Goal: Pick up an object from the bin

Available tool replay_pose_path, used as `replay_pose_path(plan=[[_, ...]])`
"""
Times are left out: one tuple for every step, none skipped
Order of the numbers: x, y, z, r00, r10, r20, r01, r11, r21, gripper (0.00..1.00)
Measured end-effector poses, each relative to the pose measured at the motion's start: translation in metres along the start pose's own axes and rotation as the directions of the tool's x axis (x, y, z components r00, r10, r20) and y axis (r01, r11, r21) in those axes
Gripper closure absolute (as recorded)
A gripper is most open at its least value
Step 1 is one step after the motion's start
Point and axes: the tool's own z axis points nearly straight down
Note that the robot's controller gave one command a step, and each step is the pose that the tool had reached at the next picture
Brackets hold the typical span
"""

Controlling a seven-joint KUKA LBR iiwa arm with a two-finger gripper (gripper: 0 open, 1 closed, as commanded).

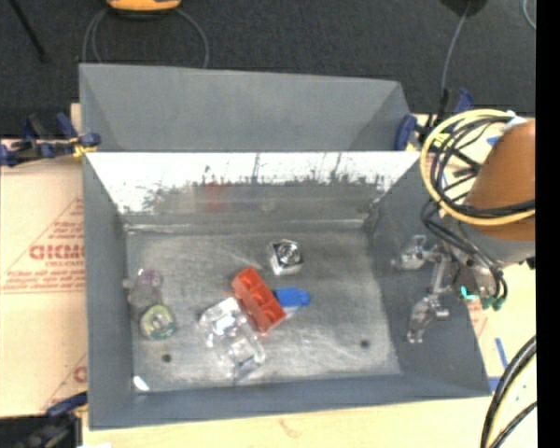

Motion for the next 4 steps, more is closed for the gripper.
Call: replay_pose_path(plan=[[-0.063, 0.087, 0.126, 0.987, -0.160, 0.013, 0.160, 0.987, 0.004, 0.00], [-0.053, 0.166, 0.095, 0.995, -0.096, 0.013, 0.096, 0.995, -0.004, 0.00], [-0.044, 0.216, 0.087, 0.963, 0.268, 0.010, -0.268, 0.963, -0.005, 0.00], [-0.063, 0.213, 0.123, 0.908, 0.418, 0.009, -0.418, 0.909, -0.009, 0.00]])
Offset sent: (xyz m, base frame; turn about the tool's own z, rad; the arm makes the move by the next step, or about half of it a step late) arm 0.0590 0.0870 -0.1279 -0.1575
